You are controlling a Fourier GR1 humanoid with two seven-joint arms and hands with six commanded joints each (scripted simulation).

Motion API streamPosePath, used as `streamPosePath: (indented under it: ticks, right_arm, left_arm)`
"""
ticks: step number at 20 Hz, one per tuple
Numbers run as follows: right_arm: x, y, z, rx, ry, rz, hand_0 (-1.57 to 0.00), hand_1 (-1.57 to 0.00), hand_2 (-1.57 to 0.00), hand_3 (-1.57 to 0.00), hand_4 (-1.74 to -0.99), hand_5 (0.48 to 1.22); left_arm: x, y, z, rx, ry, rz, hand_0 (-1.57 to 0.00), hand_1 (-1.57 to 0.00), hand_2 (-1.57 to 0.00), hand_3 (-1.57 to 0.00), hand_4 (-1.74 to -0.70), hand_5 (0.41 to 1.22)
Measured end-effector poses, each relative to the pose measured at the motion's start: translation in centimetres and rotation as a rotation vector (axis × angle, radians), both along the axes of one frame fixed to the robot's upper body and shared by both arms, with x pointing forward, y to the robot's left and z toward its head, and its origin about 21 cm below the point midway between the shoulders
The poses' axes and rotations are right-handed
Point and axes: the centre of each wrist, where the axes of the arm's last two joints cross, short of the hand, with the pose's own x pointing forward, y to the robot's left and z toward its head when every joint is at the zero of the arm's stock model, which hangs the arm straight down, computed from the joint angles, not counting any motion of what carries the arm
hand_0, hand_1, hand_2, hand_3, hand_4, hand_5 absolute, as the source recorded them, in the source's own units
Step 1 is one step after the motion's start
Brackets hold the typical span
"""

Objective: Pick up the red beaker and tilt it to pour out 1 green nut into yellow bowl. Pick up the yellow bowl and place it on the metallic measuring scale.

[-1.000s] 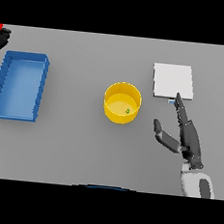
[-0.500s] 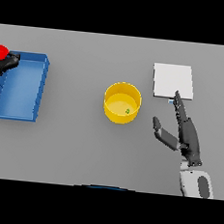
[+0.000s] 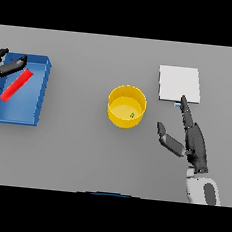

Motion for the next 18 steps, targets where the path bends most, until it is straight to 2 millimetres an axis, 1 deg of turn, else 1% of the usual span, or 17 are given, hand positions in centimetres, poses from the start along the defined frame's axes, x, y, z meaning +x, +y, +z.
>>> streamPosePath:
  ticks: [1,2,3,4,5,7,8,9,10,11,13,14,17,18]
  right_arm:
    - [0.2,0.1,0.3,-0.002,-0.008,0.004,0.00,0.00,0.00,0.00,-1.154,0.657]
    - [0.2,0.2,0.5,-0.009,-0.003,0.001,0.00,0.00,0.00,0.00,-1.144,0.644]
    - [0.2,0.4,0.7,-0.018,0.012,-0.005,0.00,0.00,0.00,0.00,-1.131,0.631]
    - [0.4,0.5,0.6,-0.073,0.054,-0.035,0.00,0.00,0.00,0.00,-1.115,0.638]
    - [0.3,0.7,0.7,-0.096,0.045,-0.007,0.00,0.00,0.00,0.00,-1.087,0.649]
    - [1.2,-0.1,1.5,-0.172,-0.007,0.101,0.00,0.00,0.00,0.00,-1.088,0.665]
    - [1.7,-0.2,1.9,-0.236,-0.002,0.143,0.00,0.00,0.00,0.00,-1.103,0.662]
    - [2.7,0.1,2.5,-0.329,0.011,0.164,0.00,0.00,0.00,0.00,-1.122,0.649]
    - [3.1,0.3,3.0,-0.418,-0.008,0.193,0.00,0.00,0.00,0.00,-1.128,0.637]
    - [3.7,0.6,3.4,-0.488,-0.004,0.222,0.00,0.00,0.00,0.00,-1.132,0.631]
    - [4.8,0.8,4.0,-0.645,-0.054,0.292,0.00,0.00,0.00,0.00,-1.142,0.627]
    - [5.2,1.1,4.8,-0.722,-0.086,0.338,0.00,0.00,0.00,0.00,-1.150,0.630]
    - [6.8,2.7,6.1,-0.888,-0.131,0.460,0.00,0.00,0.00,0.00,-1.162,0.637]
    - [7.1,3.4,5.6,-0.938,-0.139,0.502,0.00,0.00,0.00,0.00,-1.167,0.639]
  left_arm:
    - [0.2,-0.1,-0.1,0.008,-0.011,0.004,-0.10,-0.09,-0.09,-0.09,-0.78,0.631]
    - [0.5,0.1,0.3,0.007,-0.039,0.005,-0.08,-0.07,-0.07,-0.07,-0.78,0.631]
    - [0.6,-0.2,0.5,-0.008,-0.067,-0.012,-0.06,-0.06,-0.06,-0.06,-0.78,0.633]
    - [0.6,-0.6,0.4,-0.023,-0.080,-0.017,-0.05,-0.05,-0.04,-0.05,-0.78,0.635]
    - [0.4,-0.5,0.5,-0.035,-0.110,-0.029,-0.04,-0.04,-0.03,-0.04,-0.78,0.644]
    - [0.2,-0.9,0.3,-0.075,-0.144,-0.038,-0.03,-0.02,-0.02,-0.02,-0.79,0.657]
    - [0.0,-0.8,0.3,-0.086,-0.147,-0.036,-0.02,-0.02,-0.02,-0.02,-0.80,0.661]
    - [0.2,-1.0,0.4,-0.094,-0.148,-0.031,-0.02,-0.01,-0.01,-0.01,-0.80,0.666]
    - [-0.1,-1.0,0.3,-0.096,-0.147,-0.035,-0.01,-0.01,-0.01,-0.01,-0.80,0.673]
    - [-0.2,-1.3,-0.1,-0.100,-0.137,-0.036,-0.01,-0.01,-0.01,-0.01,-0.80,0.678]
    - [-0.3,-1.5,-0.1,-0.105,-0.130,-0.036,-0.01,-0.01,-0.01,-0.01,-0.81,0.687]
    - [-0.2,-1.5,0.0,-0.108,-0.123,-0.034,0.00,0.00,0.00,0.00,-0.81,0.688]
    - [-0.2,-1.7,0.1,-0.122,-0.128,-0.043,0.00,0.00,0.00,0.00,-0.81,0.689]
    - [-0.2,-1.6,-0.1,-0.118,-0.120,-0.040,0.00,0.00,0.00,0.00,-0.81,0.687]
